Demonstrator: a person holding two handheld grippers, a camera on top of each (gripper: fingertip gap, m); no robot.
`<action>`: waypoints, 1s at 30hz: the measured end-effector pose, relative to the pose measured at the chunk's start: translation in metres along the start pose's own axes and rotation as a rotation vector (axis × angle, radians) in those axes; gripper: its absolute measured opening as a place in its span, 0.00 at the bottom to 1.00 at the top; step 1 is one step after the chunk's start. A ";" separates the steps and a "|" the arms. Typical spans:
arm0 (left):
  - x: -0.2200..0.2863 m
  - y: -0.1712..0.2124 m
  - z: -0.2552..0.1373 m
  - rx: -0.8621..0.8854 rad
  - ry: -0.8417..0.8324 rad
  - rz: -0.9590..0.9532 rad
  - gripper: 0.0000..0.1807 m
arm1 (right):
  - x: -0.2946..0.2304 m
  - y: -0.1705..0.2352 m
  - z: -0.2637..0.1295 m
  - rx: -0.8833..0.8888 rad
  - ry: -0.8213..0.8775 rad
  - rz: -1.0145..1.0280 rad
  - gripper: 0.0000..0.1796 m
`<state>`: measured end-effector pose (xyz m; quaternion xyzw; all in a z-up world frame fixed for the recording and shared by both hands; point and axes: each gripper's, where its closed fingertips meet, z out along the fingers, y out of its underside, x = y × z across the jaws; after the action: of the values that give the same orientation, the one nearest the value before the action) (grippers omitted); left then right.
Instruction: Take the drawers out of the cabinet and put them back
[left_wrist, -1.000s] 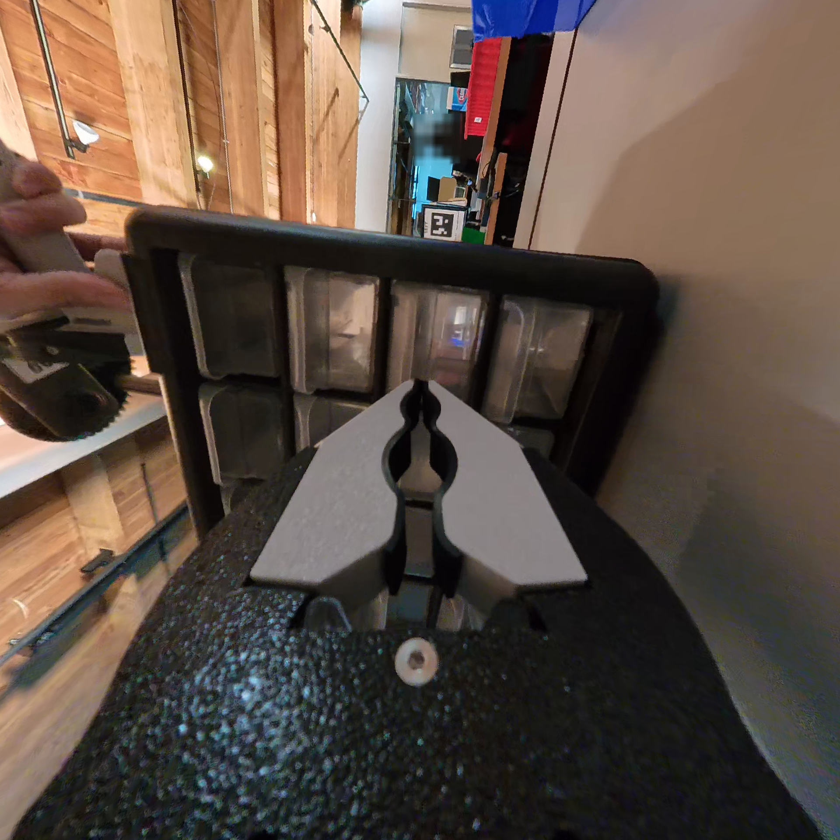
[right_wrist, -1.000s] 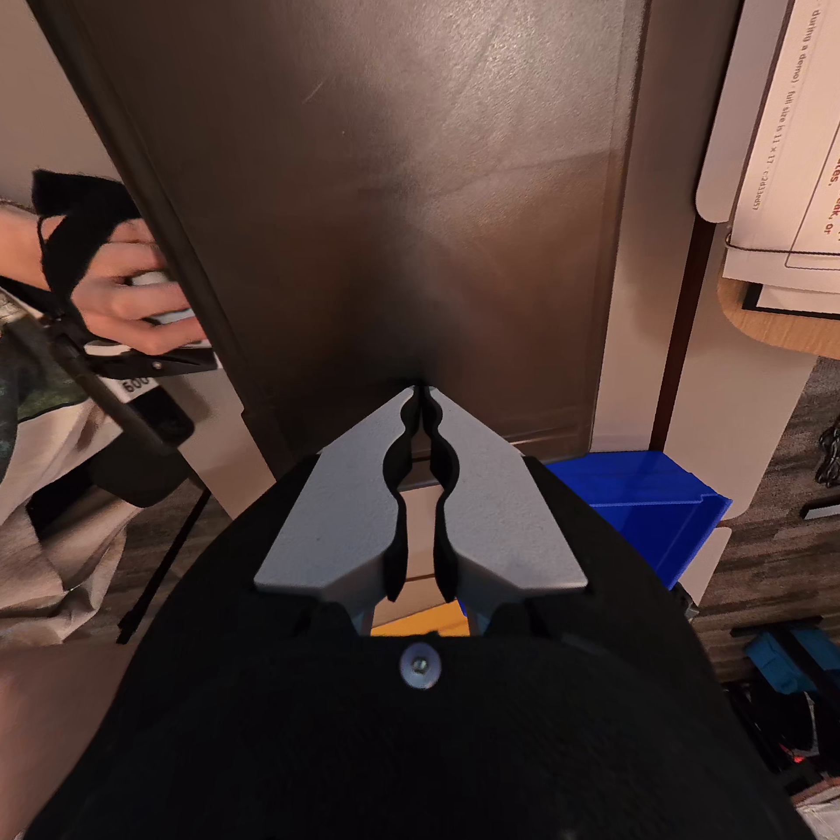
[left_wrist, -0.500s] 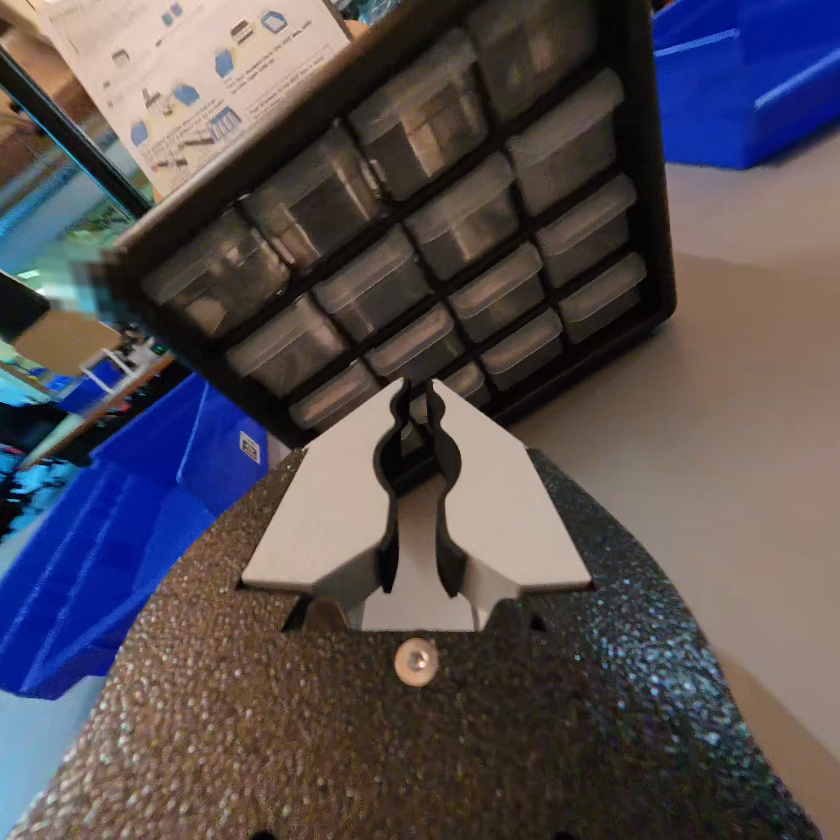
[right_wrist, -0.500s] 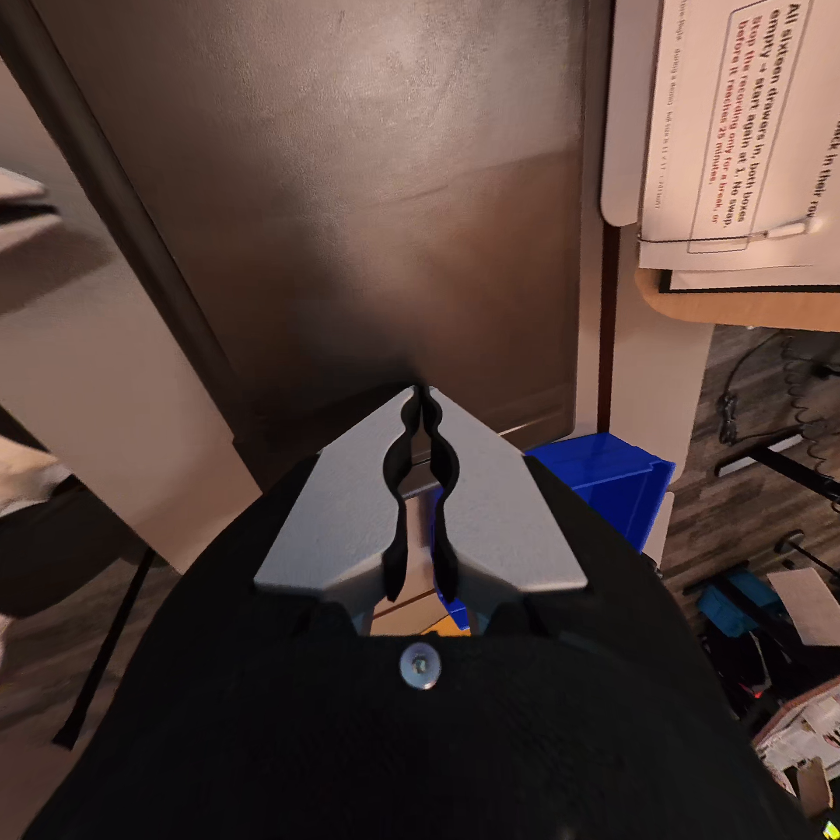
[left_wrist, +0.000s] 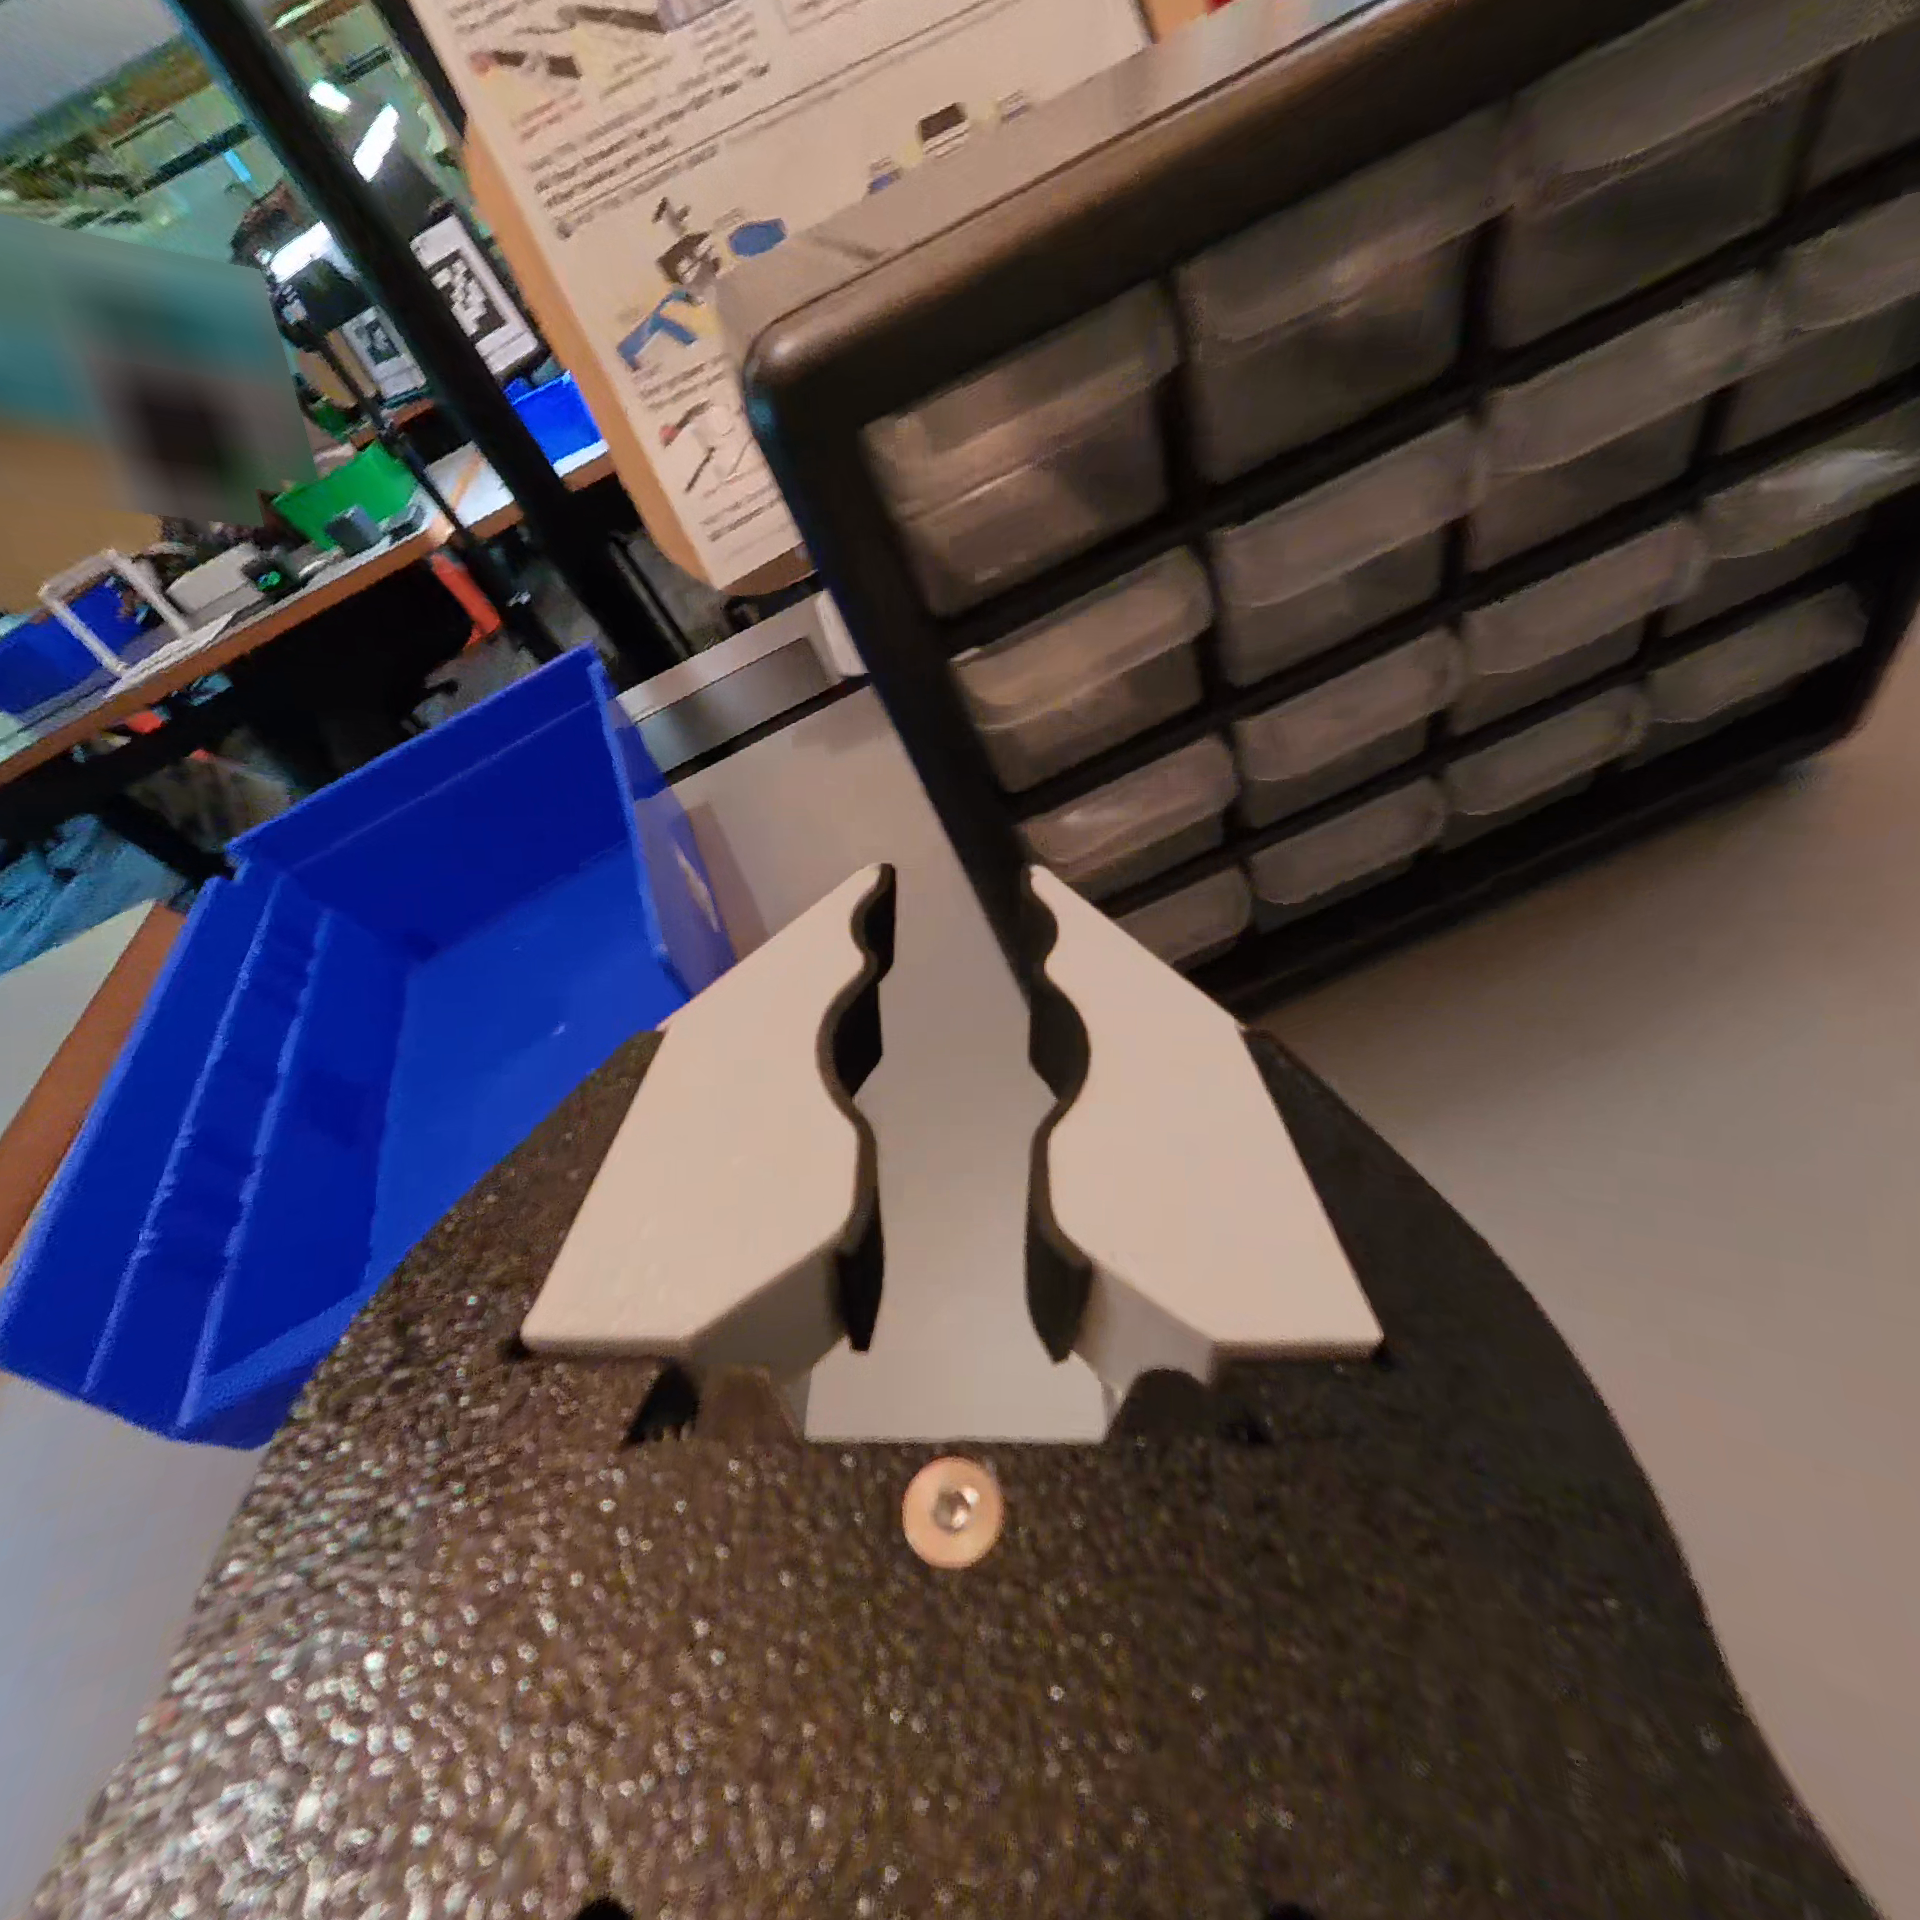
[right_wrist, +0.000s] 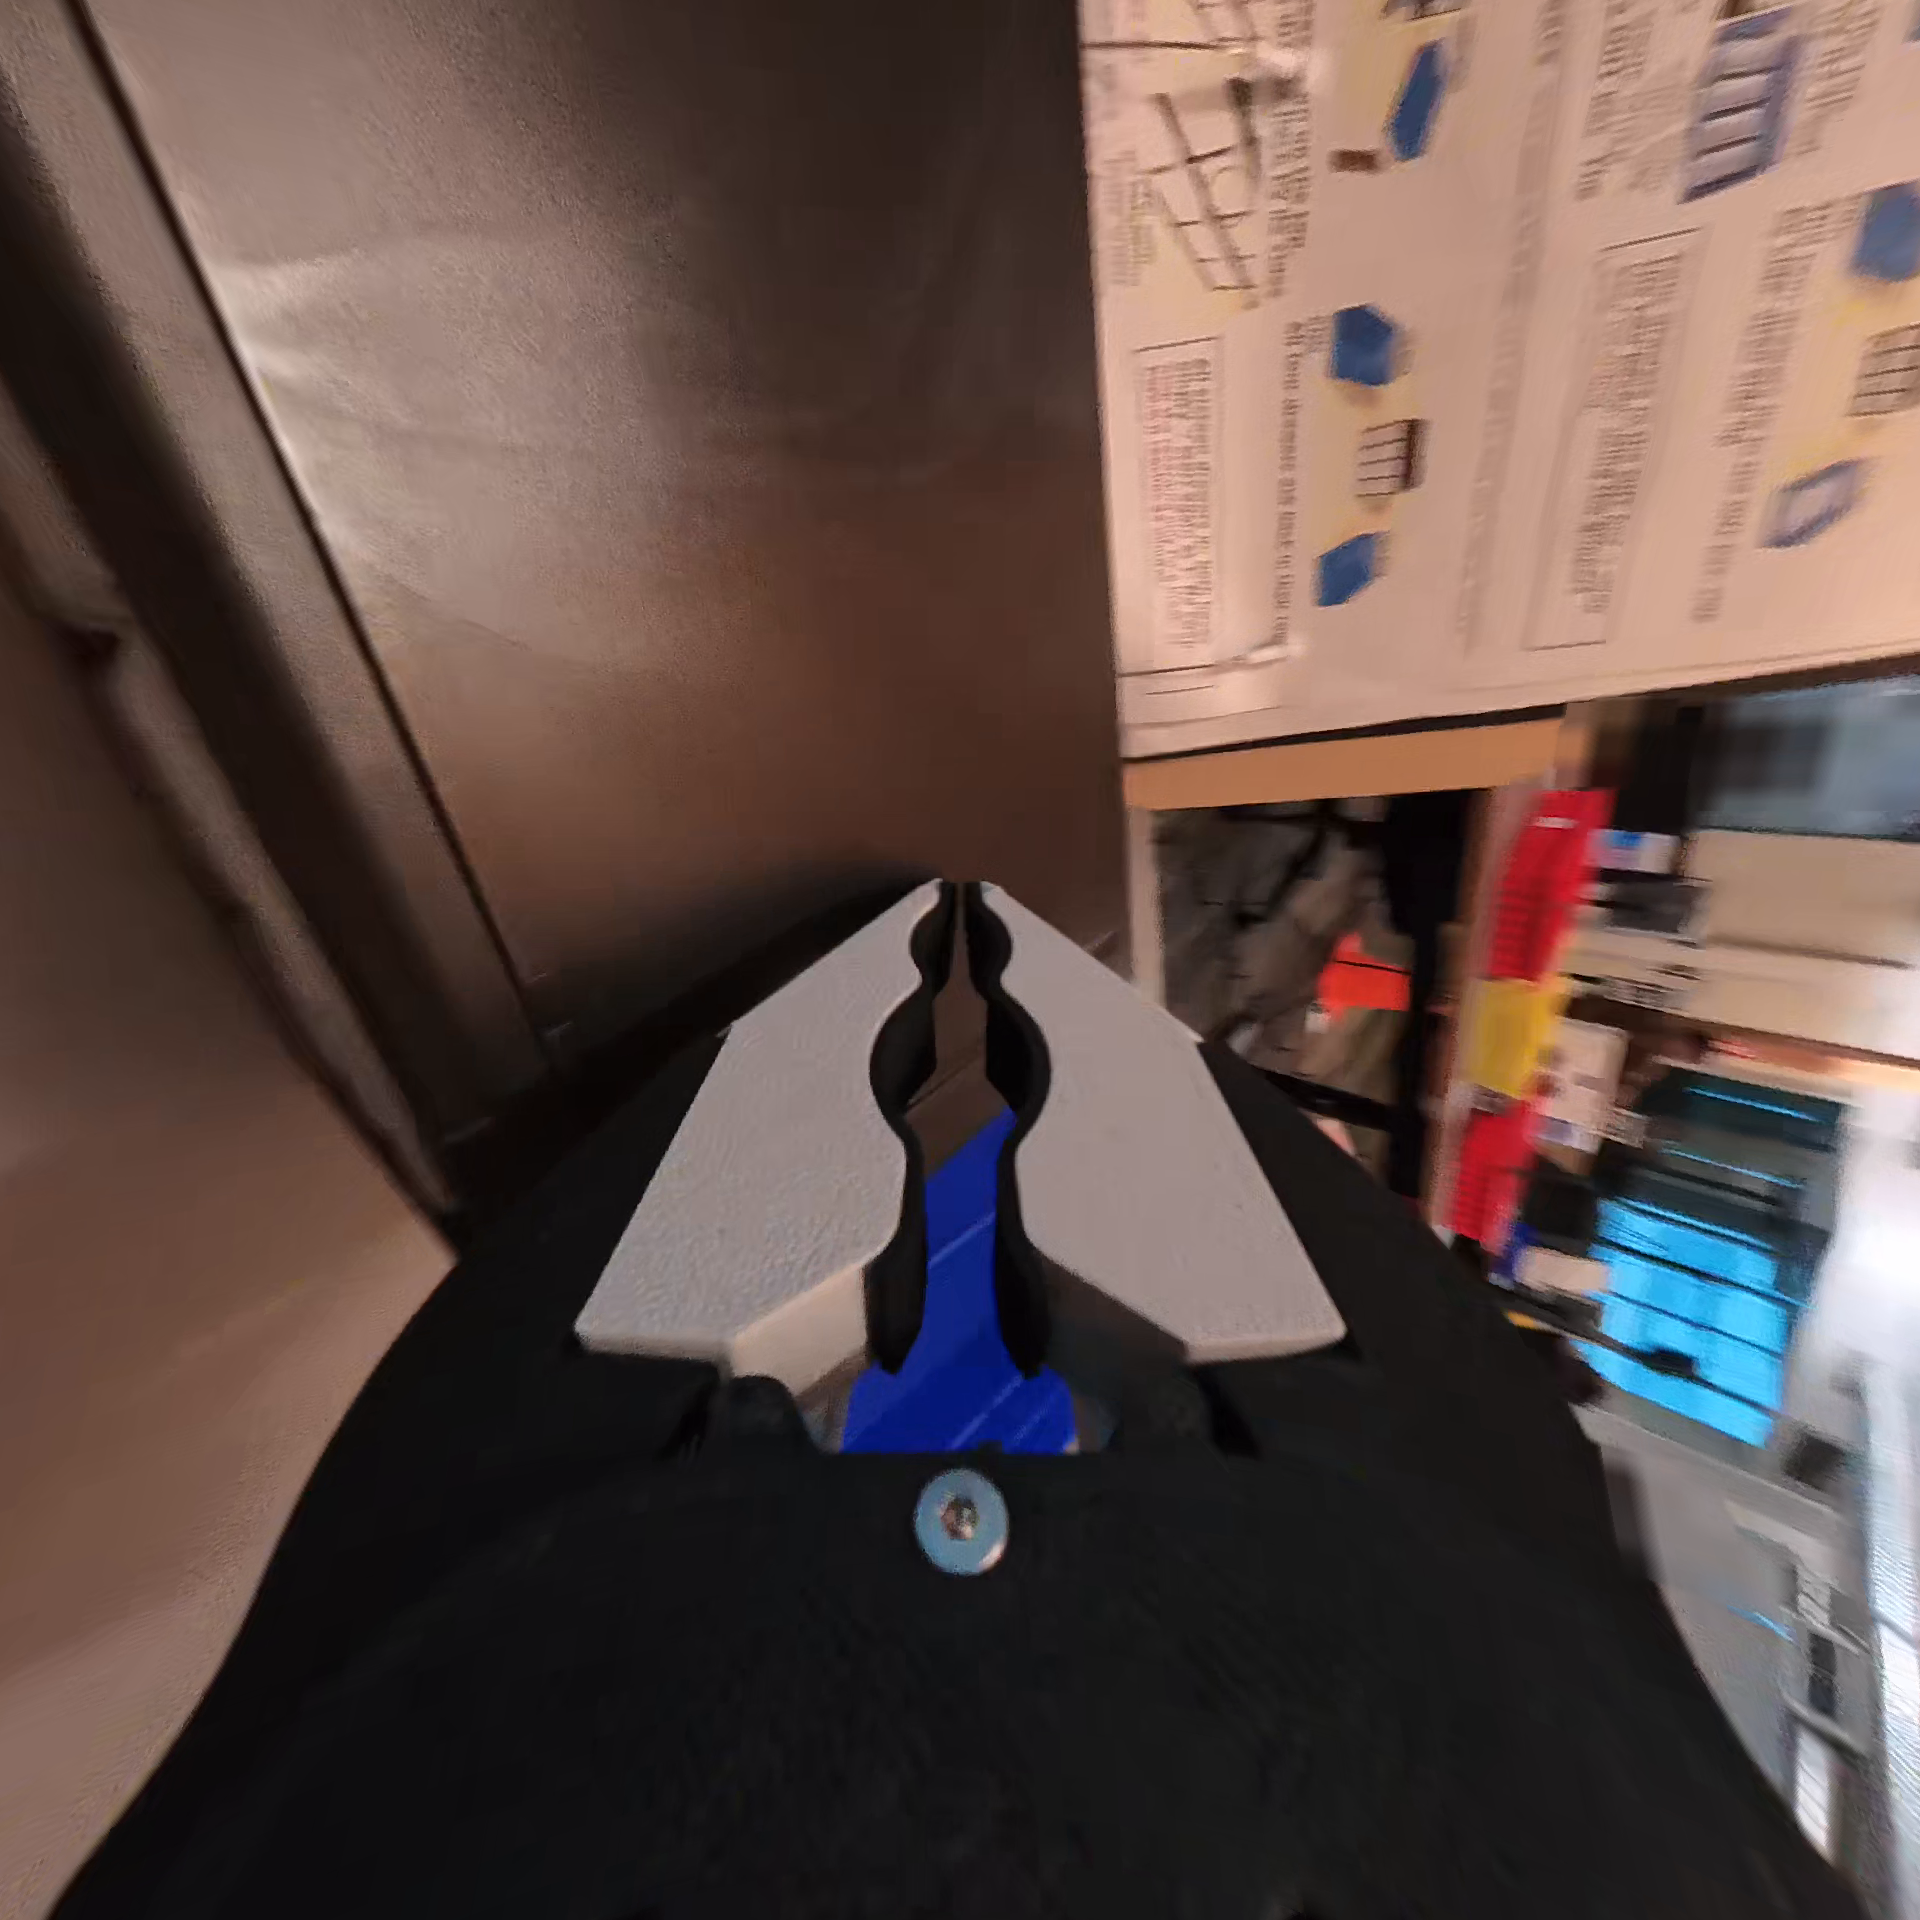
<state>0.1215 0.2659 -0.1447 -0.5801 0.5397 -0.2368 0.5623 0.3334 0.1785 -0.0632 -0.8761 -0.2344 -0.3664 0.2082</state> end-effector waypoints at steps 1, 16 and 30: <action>-0.006 0.000 0.004 -0.013 -0.018 -0.018 0.13 | 0.011 0.001 -0.001 0.011 0.118 0.000 0.10; -0.049 -0.019 0.029 -0.011 -0.164 -0.039 0.20 | -0.021 0.064 -0.097 0.324 0.742 0.581 0.47; -0.053 -0.089 0.005 0.214 0.127 0.161 0.00 | -0.127 0.098 -0.113 0.465 0.530 0.903 0.44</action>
<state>0.1417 0.2961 -0.0479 -0.4554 0.5906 -0.2833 0.6029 0.2480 0.0065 -0.1028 -0.6988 0.1490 -0.3872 0.5828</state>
